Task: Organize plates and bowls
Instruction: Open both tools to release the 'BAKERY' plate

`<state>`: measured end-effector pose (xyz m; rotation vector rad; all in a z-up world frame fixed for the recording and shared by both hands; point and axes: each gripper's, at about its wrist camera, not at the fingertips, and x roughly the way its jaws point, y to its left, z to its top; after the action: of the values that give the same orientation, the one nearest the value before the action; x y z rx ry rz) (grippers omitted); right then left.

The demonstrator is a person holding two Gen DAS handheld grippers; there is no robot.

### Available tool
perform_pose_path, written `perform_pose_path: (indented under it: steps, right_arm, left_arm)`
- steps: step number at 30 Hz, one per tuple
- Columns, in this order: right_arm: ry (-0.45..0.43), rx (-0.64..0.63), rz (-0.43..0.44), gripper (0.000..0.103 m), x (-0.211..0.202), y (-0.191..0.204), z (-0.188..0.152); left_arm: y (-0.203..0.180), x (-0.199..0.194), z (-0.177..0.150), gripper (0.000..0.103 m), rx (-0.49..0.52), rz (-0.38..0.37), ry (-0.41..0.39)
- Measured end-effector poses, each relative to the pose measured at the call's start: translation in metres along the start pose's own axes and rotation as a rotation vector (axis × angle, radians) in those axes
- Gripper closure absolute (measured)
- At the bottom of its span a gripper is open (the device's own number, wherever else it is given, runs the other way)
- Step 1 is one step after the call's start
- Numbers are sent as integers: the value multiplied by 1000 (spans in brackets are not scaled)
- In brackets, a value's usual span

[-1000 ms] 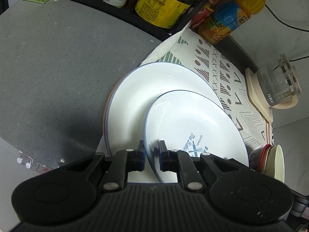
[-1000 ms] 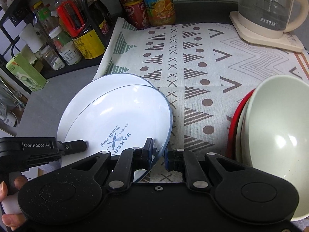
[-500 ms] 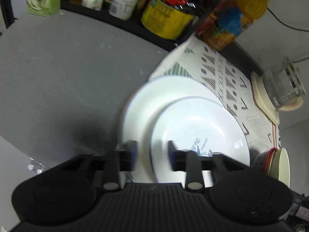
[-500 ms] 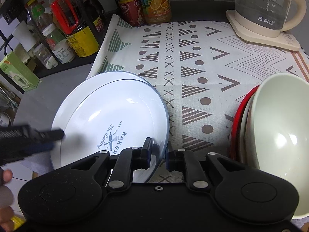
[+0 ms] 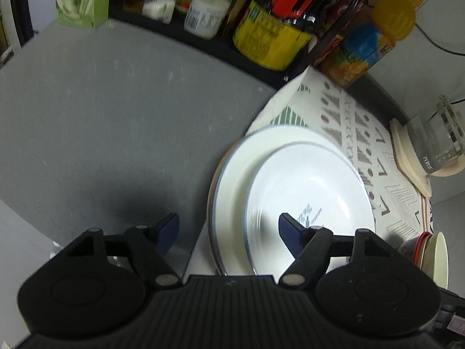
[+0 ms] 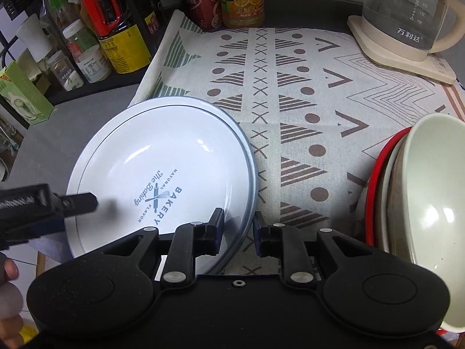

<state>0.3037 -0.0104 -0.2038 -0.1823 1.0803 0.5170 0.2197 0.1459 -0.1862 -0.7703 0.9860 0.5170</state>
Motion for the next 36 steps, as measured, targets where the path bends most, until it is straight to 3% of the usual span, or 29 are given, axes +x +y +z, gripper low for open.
perform_pose_path:
  steps: [5,7,12,20,29,34,36]
  right_arm:
    - [-3,16,17,81,1,-4,0]
    - [-6,32,33,78,-1,-8,-2]
    - [-18,41,60,78,-6,-9,-6]
    - [-23,53,81,68,-13,-7,-3]
    - [-126,46,134,51,-50,-12,10]
    - [-189,56,152,32,-76,-23,17]
    - [-209,69,145,25,-87,-30,18]
  left_arm:
    - [-7,11,-5,50,17,-5,20]
    - [-8,16,-5,64,12,18,38]
    - [-1,16,-2,68,-19,12,40]
    - [3,7,3,77,-34,39,25]
    - [-11,-17,12,62,-11,-3,9]
    - [-25,-34,13,35,26,-24,-23]
    - [-31,-41,14,29,40,-41,-34]
